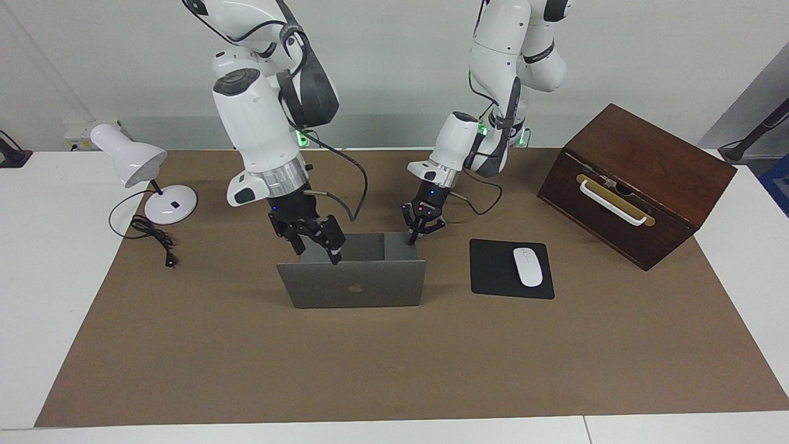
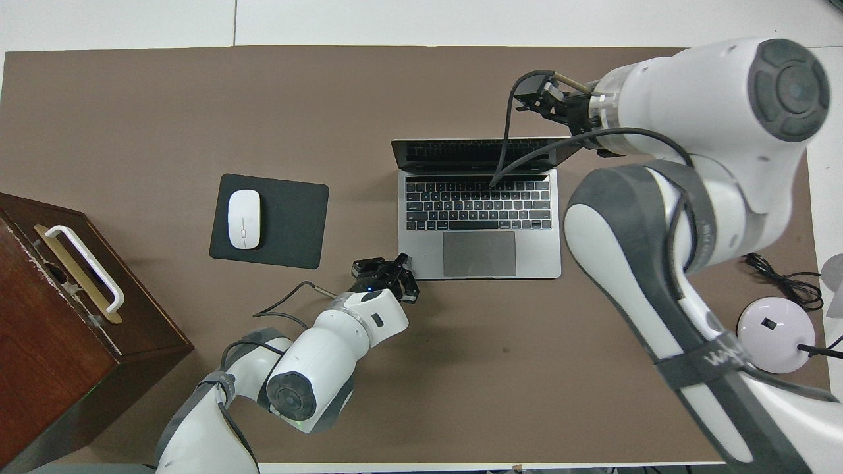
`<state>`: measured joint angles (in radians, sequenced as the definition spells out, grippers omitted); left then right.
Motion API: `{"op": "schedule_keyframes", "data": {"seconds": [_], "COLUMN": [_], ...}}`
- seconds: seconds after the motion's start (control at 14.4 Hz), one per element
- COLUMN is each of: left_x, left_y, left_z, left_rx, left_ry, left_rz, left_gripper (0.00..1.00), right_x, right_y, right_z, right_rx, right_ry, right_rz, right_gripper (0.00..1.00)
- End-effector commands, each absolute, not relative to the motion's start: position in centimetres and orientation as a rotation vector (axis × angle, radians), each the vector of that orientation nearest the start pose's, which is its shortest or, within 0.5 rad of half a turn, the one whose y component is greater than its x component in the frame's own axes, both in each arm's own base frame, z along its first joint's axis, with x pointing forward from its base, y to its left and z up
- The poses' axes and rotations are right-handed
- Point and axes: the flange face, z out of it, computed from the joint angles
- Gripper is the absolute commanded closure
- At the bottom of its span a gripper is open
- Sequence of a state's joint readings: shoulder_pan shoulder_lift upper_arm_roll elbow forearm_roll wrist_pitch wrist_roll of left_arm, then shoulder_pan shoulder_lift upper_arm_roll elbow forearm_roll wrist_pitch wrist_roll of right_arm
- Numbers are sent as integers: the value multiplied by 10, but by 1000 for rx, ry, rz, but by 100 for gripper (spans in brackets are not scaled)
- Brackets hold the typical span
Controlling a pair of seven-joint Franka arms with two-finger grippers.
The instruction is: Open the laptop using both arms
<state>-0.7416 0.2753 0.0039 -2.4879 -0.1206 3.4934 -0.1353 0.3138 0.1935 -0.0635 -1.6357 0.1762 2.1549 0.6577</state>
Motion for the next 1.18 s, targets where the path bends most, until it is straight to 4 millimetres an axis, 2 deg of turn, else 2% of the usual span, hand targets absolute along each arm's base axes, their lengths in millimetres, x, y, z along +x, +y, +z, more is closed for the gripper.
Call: {"op": "schedule_keyframes", "data": {"seconds": [0.0,0.21,0.28,0.42,0.55,0.62,0.76,0.9,1.11], "left_x": [398,405,406,406,406,408,415,418,431], "left_y": [-341,-345,-346,-347,-345,-343,-337,-333,-325], "left_z": [257,277,284,296,317,328,353,377,408], "left_rx": [-3178,-3228,-3235,-3270,-3287,-3294,-3310,-3322,-3326], "left_ry": [714,599,584,532,529,524,499,490,475], "left_rz": [-1117,-1171,-1184,-1139,-1063,-1008,-926,-825,-677], "left_gripper": [100,100,100,100,100,100,100,100,100], "right_x": [604,587,583,574,566,563,551,539,532], "right_y": [132,84,62,18,-20,-31,-38,-40,-52], "right_z": [572,595,601,608,610,611,610,605,603], "right_rx": [-2834,-2895,-2920,-2963,-3015,-3067,-3155,-3164,-3163], "right_ry": [523,383,345,257,188,145,112,114,143], "right_rz": [-279,-232,-225,-205,-181,-168,-68,30,70], "right_gripper": [0,0,0,0,0,0,0,0,0]}}
